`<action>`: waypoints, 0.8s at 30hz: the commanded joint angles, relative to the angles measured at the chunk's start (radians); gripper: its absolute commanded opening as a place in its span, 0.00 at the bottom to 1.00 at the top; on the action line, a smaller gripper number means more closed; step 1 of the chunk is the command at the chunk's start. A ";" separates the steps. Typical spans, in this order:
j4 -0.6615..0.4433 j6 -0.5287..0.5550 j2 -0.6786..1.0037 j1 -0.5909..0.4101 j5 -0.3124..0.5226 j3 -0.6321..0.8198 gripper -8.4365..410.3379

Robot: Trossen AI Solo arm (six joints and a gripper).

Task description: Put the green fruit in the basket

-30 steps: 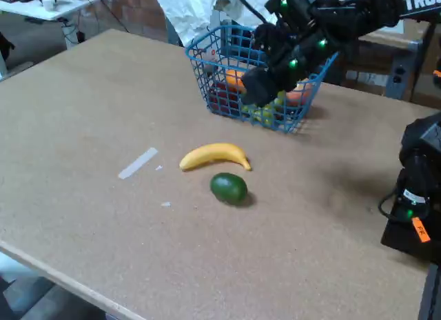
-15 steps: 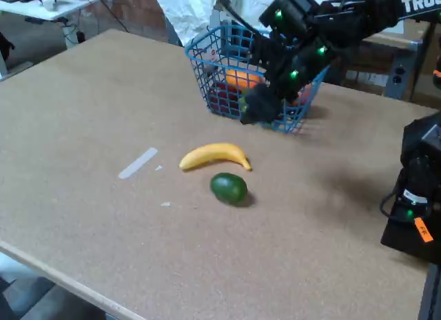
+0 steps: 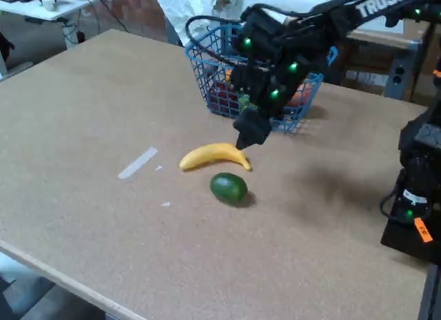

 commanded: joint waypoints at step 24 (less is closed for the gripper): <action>0.030 -0.053 0.403 0.060 -0.072 0.115 0.98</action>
